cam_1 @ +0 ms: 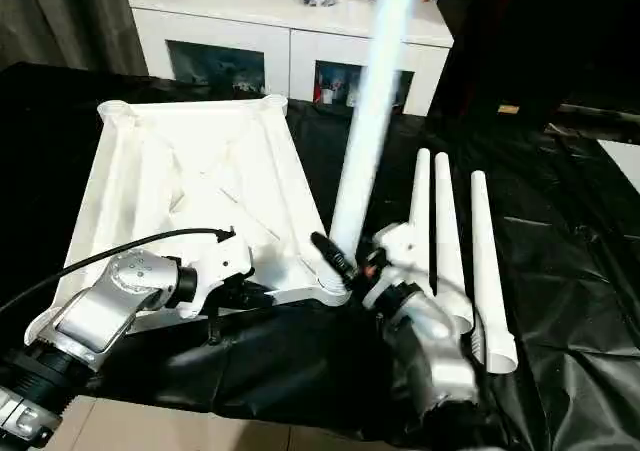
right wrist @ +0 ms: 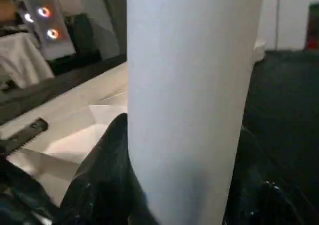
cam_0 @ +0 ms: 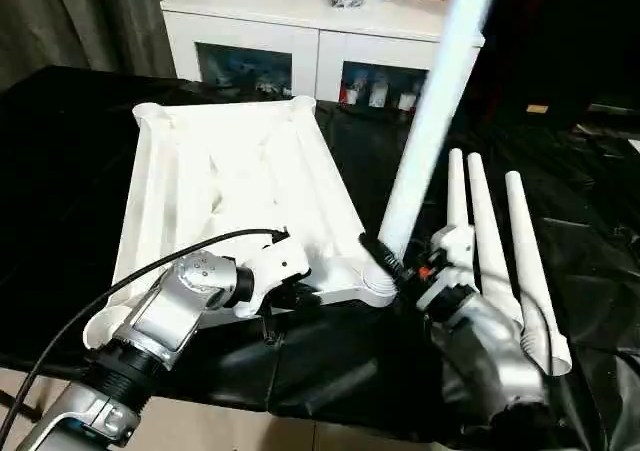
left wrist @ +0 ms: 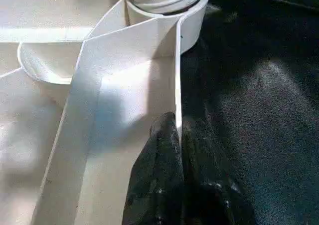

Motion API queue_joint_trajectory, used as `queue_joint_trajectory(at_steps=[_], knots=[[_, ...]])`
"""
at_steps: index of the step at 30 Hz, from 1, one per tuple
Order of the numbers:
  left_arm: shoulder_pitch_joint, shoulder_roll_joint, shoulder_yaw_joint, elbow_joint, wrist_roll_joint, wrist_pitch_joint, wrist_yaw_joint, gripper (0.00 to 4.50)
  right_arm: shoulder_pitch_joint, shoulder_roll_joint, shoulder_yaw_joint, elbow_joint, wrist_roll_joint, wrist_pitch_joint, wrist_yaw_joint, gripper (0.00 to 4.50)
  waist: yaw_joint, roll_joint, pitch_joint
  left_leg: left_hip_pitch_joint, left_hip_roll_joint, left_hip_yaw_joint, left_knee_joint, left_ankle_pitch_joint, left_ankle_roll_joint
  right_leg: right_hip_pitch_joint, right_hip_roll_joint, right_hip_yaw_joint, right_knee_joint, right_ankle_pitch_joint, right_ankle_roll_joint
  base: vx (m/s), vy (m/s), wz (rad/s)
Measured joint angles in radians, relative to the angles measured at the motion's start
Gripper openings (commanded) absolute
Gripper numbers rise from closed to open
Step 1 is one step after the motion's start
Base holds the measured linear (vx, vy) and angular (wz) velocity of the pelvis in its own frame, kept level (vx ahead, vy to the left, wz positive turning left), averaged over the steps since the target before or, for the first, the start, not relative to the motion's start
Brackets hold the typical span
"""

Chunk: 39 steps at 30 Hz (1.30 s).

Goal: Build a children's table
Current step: Insert table leg to table base

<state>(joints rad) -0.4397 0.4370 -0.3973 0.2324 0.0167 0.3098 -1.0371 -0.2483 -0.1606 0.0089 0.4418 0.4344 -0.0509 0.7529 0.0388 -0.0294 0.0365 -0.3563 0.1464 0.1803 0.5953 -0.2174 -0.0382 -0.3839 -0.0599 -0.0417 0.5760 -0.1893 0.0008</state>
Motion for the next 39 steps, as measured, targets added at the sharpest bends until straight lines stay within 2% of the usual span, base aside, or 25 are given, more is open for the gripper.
queue_joint_trajectory(at_steps=[3, 6, 9, 10, 11, 13, 16, 18, 19, 21, 23, 25, 29, 30, 32, 36, 37, 39], knots=[[0.003, 0.001, 0.000, -0.014, -0.001, -0.005, -0.014, 0.00, -0.001, -0.040, -0.005, -0.049, 0.048, 0.086, 0.041, 1.87, 0.005, 0.004, 0.002, -0.002, 0.001, 0.002, 0.000, 0.000, 0.000, -0.001, 0.000, 0.000, 0.003, 0.005, -0.008, 0.000, 0.000, 0.00], [0.005, 0.003, -0.003, -0.028, -0.003, -0.012, -0.027, 0.00, -0.001, -0.093, -0.005, -0.095, 0.089, 0.180, 0.079, 1.87, 0.018, 0.007, 0.004, -0.002, 0.003, 0.005, -0.004, 0.002, 0.002, -0.002, 0.000, 0.000, 0.004, 0.004, -0.007, 0.000, 0.000, 0.00], [0.008, 0.016, -0.002, -0.048, -0.005, -0.029, -0.028, 0.00, -0.011, -0.133, -0.007, -0.156, 0.124, 0.274, 0.109, 1.87, 0.023, 0.010, 0.006, -0.009, 0.008, 0.012, -0.004, 0.008, 0.012, -0.010, 0.000, -0.002, 0.008, 0.002, -0.005, 0.000, 0.000, 0.00], [0.008, 0.022, 0.001, -0.053, -0.006, -0.032, -0.026, 0.43, -0.020, -0.140, -0.009, -0.172, 0.128, 0.293, 0.113, 1.87, 0.023, 0.009, 0.006, -0.013, 0.009, 0.015, -0.004, 0.010, 0.015, -0.017, 0.000, -0.001, 0.011, 0.001, -0.006, 0.000, 0.000, 0.00], [0.008, 0.024, 0.008, -0.056, -0.010, -0.027, -0.026, 0.43, -0.022, -0.147, -0.012, -0.192, 0.137, 0.315, 0.109, 1.87, 0.023, 0.009, 0.007, -0.016, 0.009, 0.016, -0.004, 0.010, 0.015, -0.021, 0.000, 0.000, 0.014, 0.001, -0.007, 0.000, 0.000, 0.00], [0.018, 0.022, 0.055, -0.082, -0.060, -0.009, -0.026, 0.53, -0.033, -0.155, -0.030, -0.236, 0.165, 0.357, 0.095, 1.87, 0.023, 0.006, 0.009, -0.018, 0.010, 0.017, -0.002, 0.010, 0.015, -0.025, 0.000, 0.000, 0.020, 0.000, -0.009, 0.000, 0.000, 0.00], [0.016, 0.021, 0.115, -0.128, -0.111, 0.005, -0.029, 0.82, -0.069, -0.159, -0.045, -0.286, 0.190, 0.376, 0.078, 1.87, 0.019, 0.004, 0.010, -0.016, 0.011, 0.018, -0.002, 0.011, 0.013, -0.024, 0.001, 0.000, 0.021, 0.000, -0.009, 0.000, 0.000, 0.00], [0.015, 0.012, 0.160, -0.148, -0.171, 0.037, -0.036, 0.96, -0.082, -0.158, -0.045, -0.318, 0.192, 0.390, 0.064, 1.87, 0.019, 0.004, 0.010, -0.015, 0.011, 0.018, -0.002, 0.012, 0.010, -0.024, 0.001, 0.000, 0.022, 0.000, -0.009, 0.000, 0.000, 0.00], [0.010, -0.003, 0.211, -0.150, -0.229, 0.060, -0.037, 0.96, -0.099, -0.156, -0.044, -0.329, 0.191, 0.403, 0.050, 1.87, 0.019, 0.003, 0.011, -0.014, 0.011, 0.019, -0.002, 0.012, 0.008, -0.024, 0.001, 0.001, 0.024, 0.000, -0.009, 0.000, 0.000, 0.00], [-0.015, -0.019, 0.268, -0.150, -0.284, 0.080, -0.025, 1.11, -0.112, -0.157, -0.043, -0.350, 0.190, 0.419, 0.036, 1.87, 0.021, 0.001, 0.012, -0.014, 0.011, 0.018, -0.002, 0.013, 0.004, -0.024, 0.000, 0.000, 0.025, 0.000, -0.010, 0.000, 0.000, 0.00], [-0.069, -0.055, 0.354, -0.148, -0.353, 0.116, 0.019, 1.32, -0.128, -0.172, -0.018, -0.384, 0.171, 0.443, 0.035, 1.87, 0.025, 0.000, 0.013, -0.013, 0.011, 0.018, -0.001, 0.015, 0.003, -0.022, 0.000, 0.000, 0.027, 0.000, -0.010, 0.000, 0.000, 0.00], [-0.132, -0.111, 0.418, -0.152, -0.421, 0.162, 0.077, 1.44, -0.139, -0.198, 0.046, -0.426, 0.134, 0.480, 0.054, 1.87, 0.029, -0.002, 0.014, -0.012, 0.012, 0.018, 0.000, 0.016, 0.003, -0.020, 0.000, 0.000, 0.027, 0.001, -0.010, 0.000, 0.000, 0.00], [-0.163, -0.203, 0.440, -0.187, -0.512, 0.225, 0.133, 1.82, -0.145, -0.200, 0.131, -0.469, 0.104, 0.525, 0.075, 1.86, 0.030, -0.005, 0.015, -0.012, 0.012, 0.019, 0.000, 0.016, 0.003, -0.020, 0.000, 0.000, 0.027, 0.001, -0.010, 0.000, 0.000, 0.00], [-0.163, -0.220, 0.448, -0.187, -0.530, 0.245, 0.150, 1.82, -0.146, -0.204, 0.134, -0.472, 0.104, 0.530, 0.075, 1.86, 0.031, -0.007, 0.017, -0.012, 0.012, 0.019, 0.000, 0.016, 0.003, -0.020, 0.000, 0.000, 0.028, 0.001, -0.010, 0.000, 0.000, 0.00], [-0.163, -0.250, 0.461, -0.187, -0.558, 0.288, 0.177, 2.10, -0.157, -0.212, 0.137, -0.478, 0.102, 0.546, 0.072, 1.86, 0.035, -0.011, 0.019, -0.012, 0.013, 0.018, 0.002, 0.016, 0.003, -0.020, 0.000, -0.001, 0.030, 0.000, -0.010, 0.000, 0.000, 0.00], [-0.163, -0.278, 0.481, -0.192, -0.619, 0.354, 0.200, 2.31, -0.159, -0.212, 0.139, -0.502, 0.101, 0.569, 0.068, 1.86, 0.039, -0.011, 0.020, -0.012, 0.014, 0.018, 0.004, 0.016, 0.003, -0.021, 0.000, -0.001, 0.032, 0.000, -0.010, 0.000, 0.000, 0.00], [-0.163, -0.289, 0.484, -0.203, -0.646, 0.379, 0.202, 2.55, -0.160, -0.208, 0.139, -0.513, 0.100, 0.573, 0.064, 1.86, 0.042, -0.012, 0.020, -0.012, 0.014, 0.018, 0.005, 0.016, 0.003, -0.021, 0.000, -0.001, 0.033, 0.000, -0.010, 0.000, 0.000, 0.00], [-0.163, -0.292, 0.487, -0.225, -0.682, 0.406, 0.202, 2.66, -0.164, -0.201, 0.144, -0.518, 0.100, 0.573, 0.061, 1.86, 0.044, -0.012, 0.020, -0.011, 0.014, 0.018, 0.006, 0.016, 0.003, -0.020, 0.000, -0.001, 0.034, 0.000, -0.010, 0.000, 0.000, 0.00]])
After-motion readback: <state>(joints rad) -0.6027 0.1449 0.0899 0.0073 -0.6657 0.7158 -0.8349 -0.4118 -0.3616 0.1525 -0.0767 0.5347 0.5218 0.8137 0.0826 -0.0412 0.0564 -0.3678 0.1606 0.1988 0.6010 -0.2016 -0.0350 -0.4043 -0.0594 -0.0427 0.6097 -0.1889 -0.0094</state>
